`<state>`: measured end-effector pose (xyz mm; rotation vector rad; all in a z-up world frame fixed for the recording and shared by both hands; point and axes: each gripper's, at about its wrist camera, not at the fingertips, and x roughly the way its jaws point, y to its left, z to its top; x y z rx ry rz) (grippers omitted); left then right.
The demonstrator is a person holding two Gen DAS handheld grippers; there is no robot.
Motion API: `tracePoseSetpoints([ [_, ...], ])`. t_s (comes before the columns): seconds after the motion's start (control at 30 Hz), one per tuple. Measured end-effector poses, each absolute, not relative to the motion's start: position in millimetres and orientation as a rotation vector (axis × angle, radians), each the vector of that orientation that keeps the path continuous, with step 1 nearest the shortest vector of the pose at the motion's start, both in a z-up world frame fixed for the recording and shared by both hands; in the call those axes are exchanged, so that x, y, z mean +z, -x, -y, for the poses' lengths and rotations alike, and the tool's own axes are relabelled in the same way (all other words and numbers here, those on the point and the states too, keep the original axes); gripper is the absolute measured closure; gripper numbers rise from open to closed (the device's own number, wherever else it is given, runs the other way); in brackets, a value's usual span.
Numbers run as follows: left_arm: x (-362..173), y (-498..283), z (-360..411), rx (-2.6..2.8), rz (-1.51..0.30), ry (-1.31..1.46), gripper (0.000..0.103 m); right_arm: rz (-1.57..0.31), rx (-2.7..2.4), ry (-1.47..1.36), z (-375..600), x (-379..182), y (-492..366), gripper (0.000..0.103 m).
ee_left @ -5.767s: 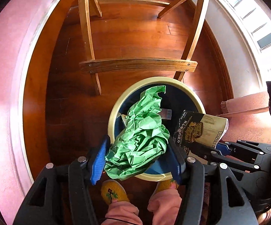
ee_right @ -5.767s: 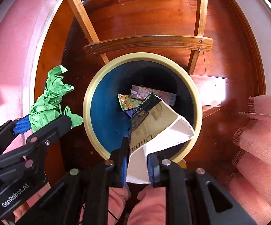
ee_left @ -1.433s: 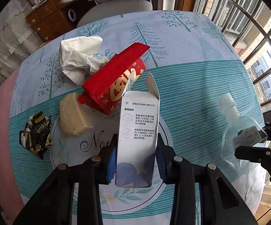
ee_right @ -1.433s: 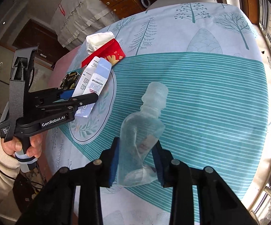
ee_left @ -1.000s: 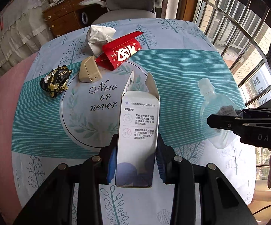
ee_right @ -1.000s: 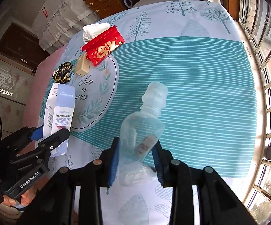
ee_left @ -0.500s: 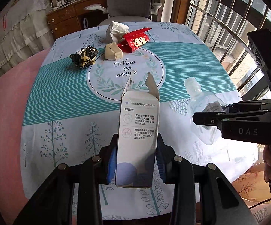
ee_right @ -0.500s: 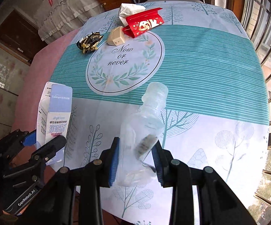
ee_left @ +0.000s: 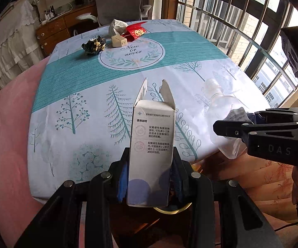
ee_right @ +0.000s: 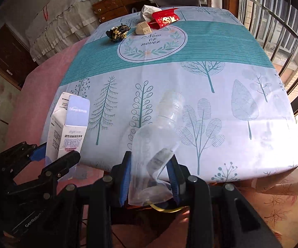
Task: Collect trash
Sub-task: 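Carry the white box and plastic bottle in both grippers over the trash bin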
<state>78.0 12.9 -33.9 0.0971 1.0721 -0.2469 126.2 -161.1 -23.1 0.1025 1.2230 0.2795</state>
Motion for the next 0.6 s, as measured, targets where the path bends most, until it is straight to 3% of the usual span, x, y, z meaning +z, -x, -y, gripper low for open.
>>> tracePoseSetpoints([
  [0.4, -57.3, 14.4, -18.0, -0.332, -1.122, -0.096, 0.069, -1.298, 0.185, -0.177, 161.6, -46.8, -15.4, 0.07],
  [0.6, -90.6, 36.6, -14.3, -0.341, -1.178, -0.063, 0.069, -1.357, 0.179, -0.199, 165.5, -84.7, 16.4, 0.07],
])
